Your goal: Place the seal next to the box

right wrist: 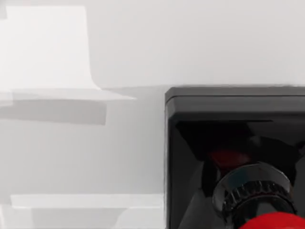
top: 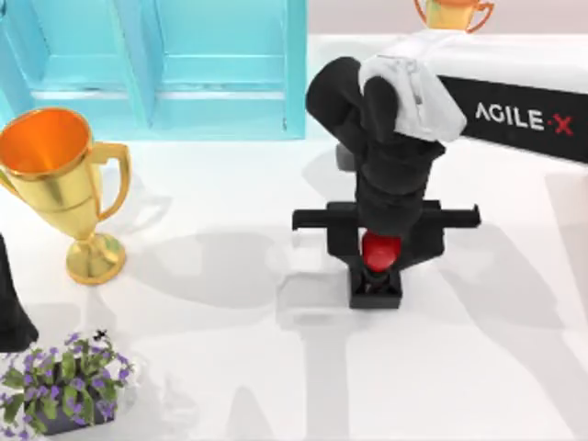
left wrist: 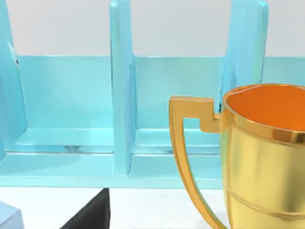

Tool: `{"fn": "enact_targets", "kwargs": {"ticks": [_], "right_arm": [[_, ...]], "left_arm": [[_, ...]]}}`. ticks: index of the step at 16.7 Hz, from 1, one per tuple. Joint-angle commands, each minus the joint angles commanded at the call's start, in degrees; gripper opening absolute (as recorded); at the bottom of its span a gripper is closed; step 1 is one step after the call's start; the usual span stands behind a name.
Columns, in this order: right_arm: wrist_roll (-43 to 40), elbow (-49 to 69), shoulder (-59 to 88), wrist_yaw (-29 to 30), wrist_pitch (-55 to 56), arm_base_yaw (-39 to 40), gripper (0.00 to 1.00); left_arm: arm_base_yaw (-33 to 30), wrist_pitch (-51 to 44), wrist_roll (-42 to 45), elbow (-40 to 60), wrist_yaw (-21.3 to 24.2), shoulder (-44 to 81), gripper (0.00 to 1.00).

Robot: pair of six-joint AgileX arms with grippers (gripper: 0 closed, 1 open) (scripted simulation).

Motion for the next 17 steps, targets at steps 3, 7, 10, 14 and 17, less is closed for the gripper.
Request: {"fn": "enact_targets", "kwargs": {"ticks": [3,7,10,14,17], "right_arm": [[0.00,2.59,-0.57,-0.01,-3.26,0.00,0.00],[-0.08,7.21,-1.86,-0.02,-9.07,-0.05,0.00],[-0.10,7.99,-2.11,-0.02,-10.08,-0.07,0.00],[-0.81,8.04,-2.18,-0.05,-10.51,-0.84,0.00],[-6.08,9.24,-3.79,-0.07,-13.46,-6.08,0.00]], "left_arm": [[0.00,0.00,0.00,0.00,0.00,0.00,1.00],[0.00,0.00,0.00,0.00,0.00,0.00,1.00],[0.00,0.00,0.00,0.00,0.00,0.00,1.00],[0.00,0.00,0.00,0.00,0.00,0.00,1.00],[0.00,0.00,0.00,0.00,0.00,0.00,1.00]]}}
